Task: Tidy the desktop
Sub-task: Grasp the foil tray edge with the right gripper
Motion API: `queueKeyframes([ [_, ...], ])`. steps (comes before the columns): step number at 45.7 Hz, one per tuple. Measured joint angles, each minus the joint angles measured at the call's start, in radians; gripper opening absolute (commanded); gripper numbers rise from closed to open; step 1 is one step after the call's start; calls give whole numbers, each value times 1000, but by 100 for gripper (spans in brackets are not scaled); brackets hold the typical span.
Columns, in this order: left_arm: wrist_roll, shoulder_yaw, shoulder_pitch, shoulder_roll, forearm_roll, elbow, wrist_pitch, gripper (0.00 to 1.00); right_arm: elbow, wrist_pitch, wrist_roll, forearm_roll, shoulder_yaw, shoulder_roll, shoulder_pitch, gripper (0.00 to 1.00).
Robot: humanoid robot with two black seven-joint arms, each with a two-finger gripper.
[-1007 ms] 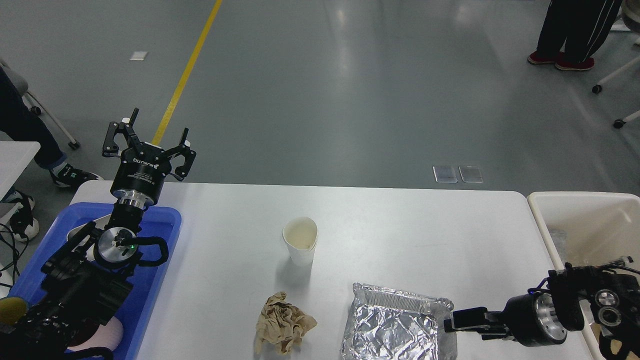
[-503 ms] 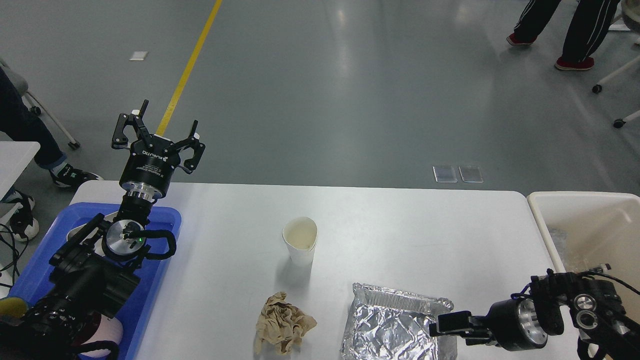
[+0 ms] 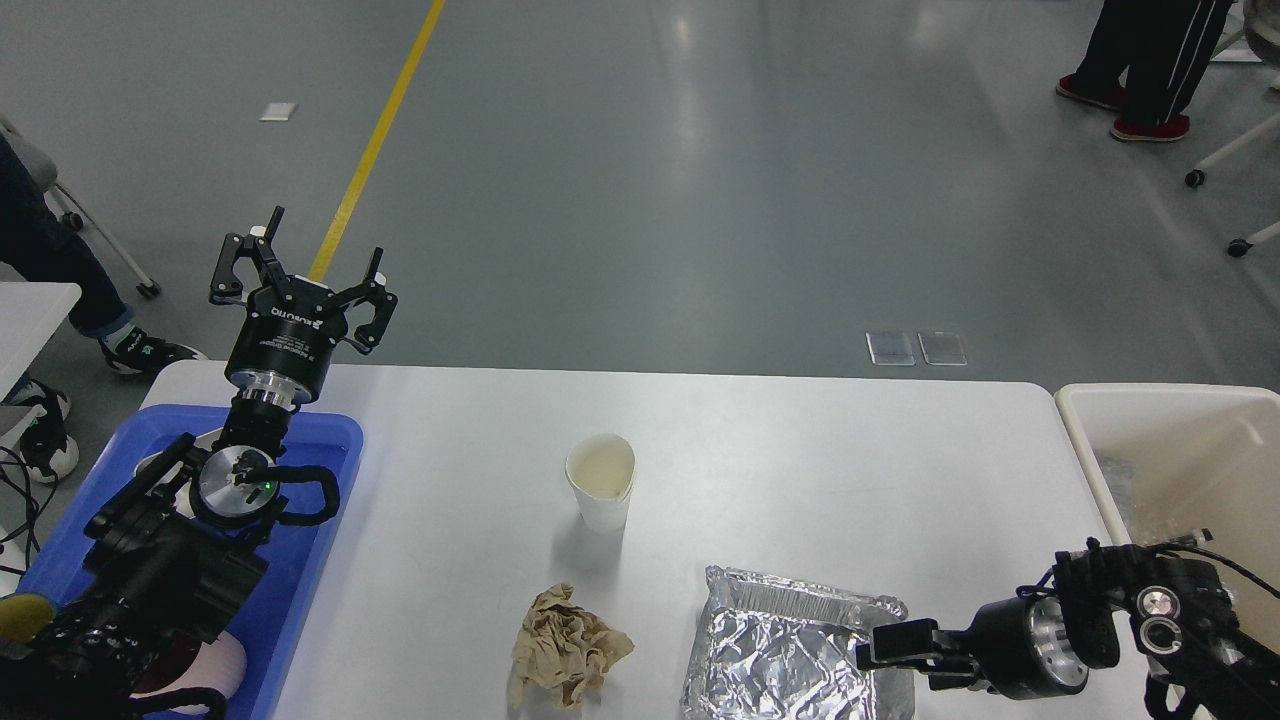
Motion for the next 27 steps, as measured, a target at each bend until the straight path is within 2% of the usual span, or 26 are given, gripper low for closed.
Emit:
queueKeyframes([
  [27, 0, 5, 4, 18, 3, 0, 0, 97, -32, 0, 0, -9, 2, 5, 0, 100],
])
